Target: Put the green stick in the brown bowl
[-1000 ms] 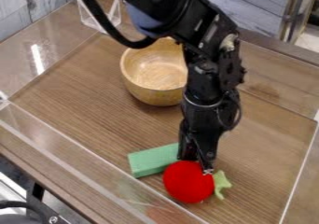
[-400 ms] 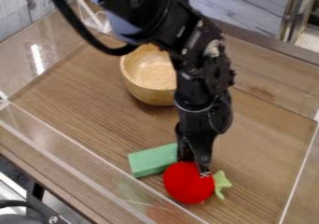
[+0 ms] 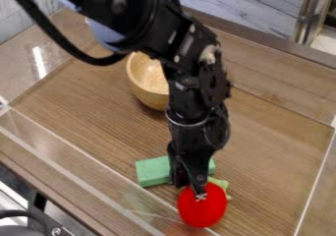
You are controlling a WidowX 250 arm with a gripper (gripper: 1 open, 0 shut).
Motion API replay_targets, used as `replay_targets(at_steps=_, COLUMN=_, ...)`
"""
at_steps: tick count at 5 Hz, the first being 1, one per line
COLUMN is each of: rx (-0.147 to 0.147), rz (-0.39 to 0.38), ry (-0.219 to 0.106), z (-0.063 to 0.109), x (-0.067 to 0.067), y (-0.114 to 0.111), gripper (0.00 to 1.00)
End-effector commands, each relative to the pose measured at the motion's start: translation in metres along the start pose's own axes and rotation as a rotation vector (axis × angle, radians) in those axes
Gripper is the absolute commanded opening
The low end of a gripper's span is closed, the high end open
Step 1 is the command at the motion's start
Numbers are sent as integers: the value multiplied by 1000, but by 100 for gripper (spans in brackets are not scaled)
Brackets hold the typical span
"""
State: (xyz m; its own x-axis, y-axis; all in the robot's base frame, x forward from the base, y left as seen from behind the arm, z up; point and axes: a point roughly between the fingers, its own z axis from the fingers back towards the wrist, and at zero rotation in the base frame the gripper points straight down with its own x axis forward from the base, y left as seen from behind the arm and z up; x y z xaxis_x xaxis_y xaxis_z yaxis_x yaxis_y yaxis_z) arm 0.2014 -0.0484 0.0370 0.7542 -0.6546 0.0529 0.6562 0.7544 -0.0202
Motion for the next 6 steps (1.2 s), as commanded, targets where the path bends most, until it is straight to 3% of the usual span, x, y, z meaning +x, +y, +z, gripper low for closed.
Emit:
replay_targets(at_steps=1, rx=49, rz=31, ry=-69, z=23, x=7, y=12, gripper=0)
replay_targets(at_steps=2, rx=77, rz=81, ry=-100, z=36, x=7, y=25, gripper=0)
replay_targets(at_steps=3, rx=97, rz=146, ry=-120, z=37, x=8, y=40, gripper=0)
replay_targets(at_steps=6, rx=74, rz=250, ry=-128, z=11, x=6, y=52, gripper=0)
